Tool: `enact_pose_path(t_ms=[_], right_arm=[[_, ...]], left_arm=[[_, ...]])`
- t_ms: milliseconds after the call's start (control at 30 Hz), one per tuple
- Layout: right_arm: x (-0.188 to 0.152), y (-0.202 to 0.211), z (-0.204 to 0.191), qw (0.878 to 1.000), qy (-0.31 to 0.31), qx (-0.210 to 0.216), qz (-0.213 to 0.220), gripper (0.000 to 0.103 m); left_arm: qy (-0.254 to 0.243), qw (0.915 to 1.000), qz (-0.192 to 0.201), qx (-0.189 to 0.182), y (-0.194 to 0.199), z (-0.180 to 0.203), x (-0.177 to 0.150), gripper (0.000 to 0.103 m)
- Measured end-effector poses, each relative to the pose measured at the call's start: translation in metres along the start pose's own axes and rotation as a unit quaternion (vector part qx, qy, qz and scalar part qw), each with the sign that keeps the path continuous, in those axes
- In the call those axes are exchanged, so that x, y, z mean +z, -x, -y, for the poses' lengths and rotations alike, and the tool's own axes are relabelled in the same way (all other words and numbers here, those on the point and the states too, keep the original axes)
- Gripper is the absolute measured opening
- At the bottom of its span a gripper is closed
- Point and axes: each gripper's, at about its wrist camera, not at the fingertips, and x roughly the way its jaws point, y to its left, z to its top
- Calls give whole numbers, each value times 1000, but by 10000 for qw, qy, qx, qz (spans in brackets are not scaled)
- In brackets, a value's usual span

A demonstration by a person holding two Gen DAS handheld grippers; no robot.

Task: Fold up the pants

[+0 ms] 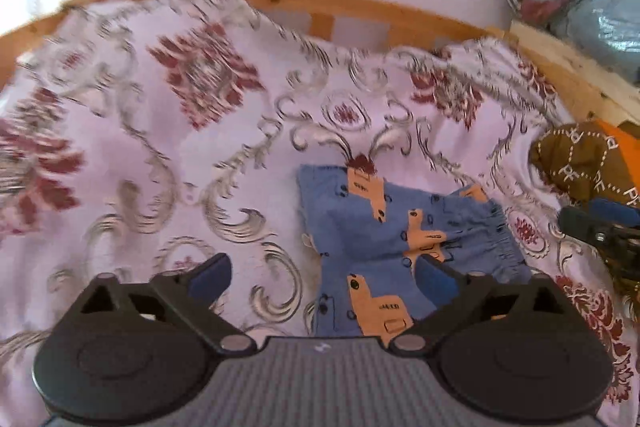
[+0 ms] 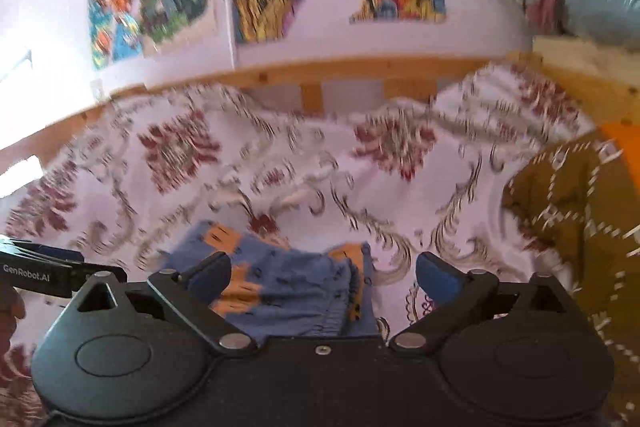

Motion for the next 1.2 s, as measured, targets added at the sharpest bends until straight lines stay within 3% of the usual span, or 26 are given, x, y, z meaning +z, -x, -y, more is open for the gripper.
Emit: enact_pose_path(t_ms=[133,467,767,1200], right_arm=[[-2,46,-16,9995,107,9,286,102],[-48,126,-37,9993,95,-71,353,102],[-83,139,-37,9999,26,-114,1,102],[-85,137,-29,9998,-99,-193,-11,102]], left_arm=[[336,9986,273,310,48,3,-24,103],[382,9965,11,737,121,18,-97,103],[-85,9957,-50,922,128,35,-115,103],[180,9955,-297,878,119,26,-114,103]])
